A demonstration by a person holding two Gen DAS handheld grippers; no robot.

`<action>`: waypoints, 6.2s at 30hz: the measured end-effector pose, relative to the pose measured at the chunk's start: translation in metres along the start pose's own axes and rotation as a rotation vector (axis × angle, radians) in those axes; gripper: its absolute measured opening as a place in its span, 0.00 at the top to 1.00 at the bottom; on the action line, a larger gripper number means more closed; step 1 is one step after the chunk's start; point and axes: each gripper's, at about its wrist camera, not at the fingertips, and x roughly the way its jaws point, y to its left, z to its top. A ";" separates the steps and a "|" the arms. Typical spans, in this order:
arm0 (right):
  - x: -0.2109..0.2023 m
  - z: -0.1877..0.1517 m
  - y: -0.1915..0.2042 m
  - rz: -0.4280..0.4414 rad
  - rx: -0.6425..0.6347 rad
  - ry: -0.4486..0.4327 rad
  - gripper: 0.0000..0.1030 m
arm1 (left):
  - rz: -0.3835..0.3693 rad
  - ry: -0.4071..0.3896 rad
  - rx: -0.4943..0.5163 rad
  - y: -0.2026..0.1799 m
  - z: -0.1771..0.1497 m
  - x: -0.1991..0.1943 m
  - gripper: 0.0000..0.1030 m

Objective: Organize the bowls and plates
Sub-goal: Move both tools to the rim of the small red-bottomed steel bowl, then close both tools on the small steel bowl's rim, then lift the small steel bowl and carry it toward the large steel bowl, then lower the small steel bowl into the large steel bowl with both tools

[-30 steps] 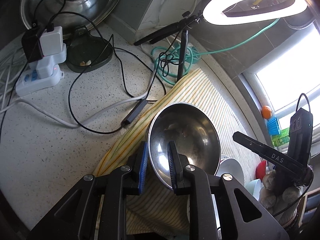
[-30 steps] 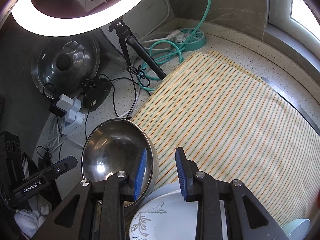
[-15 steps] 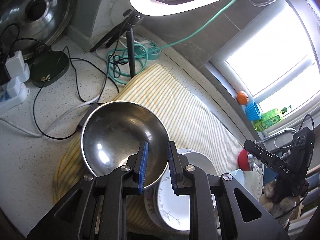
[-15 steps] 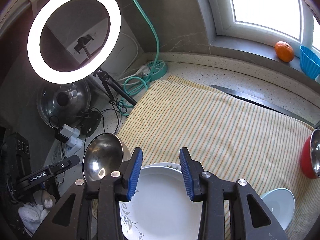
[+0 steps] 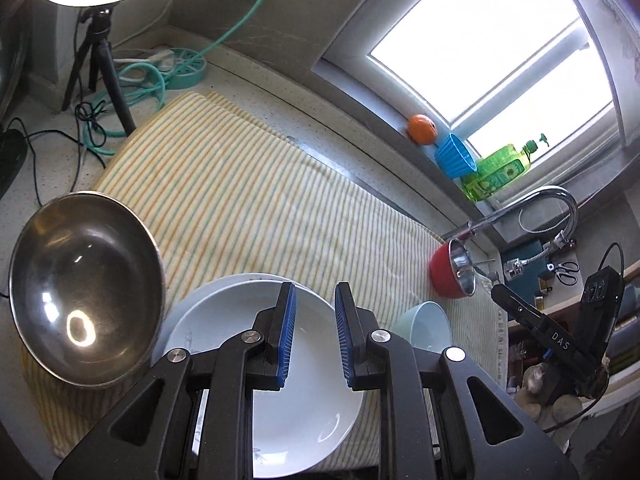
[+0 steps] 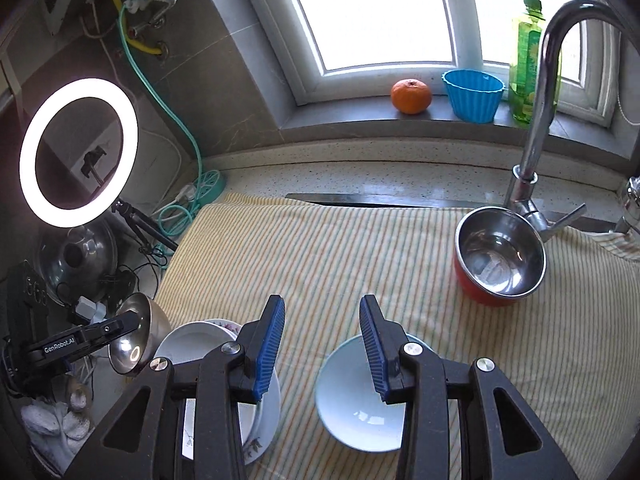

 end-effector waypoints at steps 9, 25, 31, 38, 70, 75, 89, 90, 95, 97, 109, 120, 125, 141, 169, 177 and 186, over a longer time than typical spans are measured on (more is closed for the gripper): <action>-0.018 -0.004 -0.079 -0.087 0.148 -0.042 0.66 | -0.060 0.060 0.107 -0.064 0.006 0.038 0.82; 0.004 0.010 -0.163 -0.160 0.212 -0.040 0.66 | -0.104 0.157 0.242 -0.162 0.020 0.125 0.82; 0.023 0.018 -0.174 -0.162 0.199 -0.014 0.66 | -0.095 0.197 0.282 -0.189 0.022 0.161 0.82; 0.050 0.026 -0.186 -0.150 0.208 0.032 0.69 | -0.063 0.251 0.314 -0.203 0.024 0.200 0.82; 0.087 0.040 -0.188 -0.204 0.133 0.144 0.91 | -0.025 0.300 0.373 -0.215 0.020 0.239 0.91; 0.087 0.040 -0.184 -0.203 0.130 0.147 0.91 | -0.021 0.289 0.370 -0.212 0.021 0.234 0.91; 0.072 0.046 -0.161 -0.191 0.102 0.116 0.91 | -0.030 0.230 0.343 -0.203 0.025 0.205 0.91; 0.071 0.047 -0.159 -0.189 0.098 0.112 0.91 | -0.030 0.224 0.341 -0.202 0.026 0.202 0.91; 0.064 0.052 -0.142 -0.174 0.072 0.098 0.91 | -0.031 0.190 0.325 -0.194 0.031 0.185 0.91; 0.063 0.054 -0.134 -0.167 0.060 0.093 0.91 | -0.030 0.179 0.314 -0.189 0.032 0.179 0.91; 0.063 0.061 -0.081 -0.115 -0.007 0.082 0.91 | -0.018 0.106 0.249 -0.154 0.041 0.135 0.91; 0.070 0.060 -0.025 -0.062 -0.078 0.082 0.92 | 0.007 0.044 0.186 -0.110 0.045 0.092 0.91; 0.072 0.059 0.004 -0.036 -0.104 0.082 0.92 | 0.018 0.023 0.155 -0.088 0.045 0.073 0.91; 0.081 0.037 0.098 0.038 -0.204 0.099 0.92 | 0.067 -0.050 0.060 -0.017 0.036 0.011 0.91; 0.101 -0.015 0.240 0.155 -0.399 0.165 0.92 | 0.149 -0.151 -0.125 0.096 0.003 -0.079 0.91; 0.120 -0.034 0.272 0.165 -0.462 0.208 0.92 | 0.188 -0.144 -0.178 0.127 -0.010 -0.087 0.91; 0.147 -0.051 0.289 0.146 -0.509 0.257 0.92 | 0.225 -0.112 -0.212 0.148 -0.017 -0.080 0.91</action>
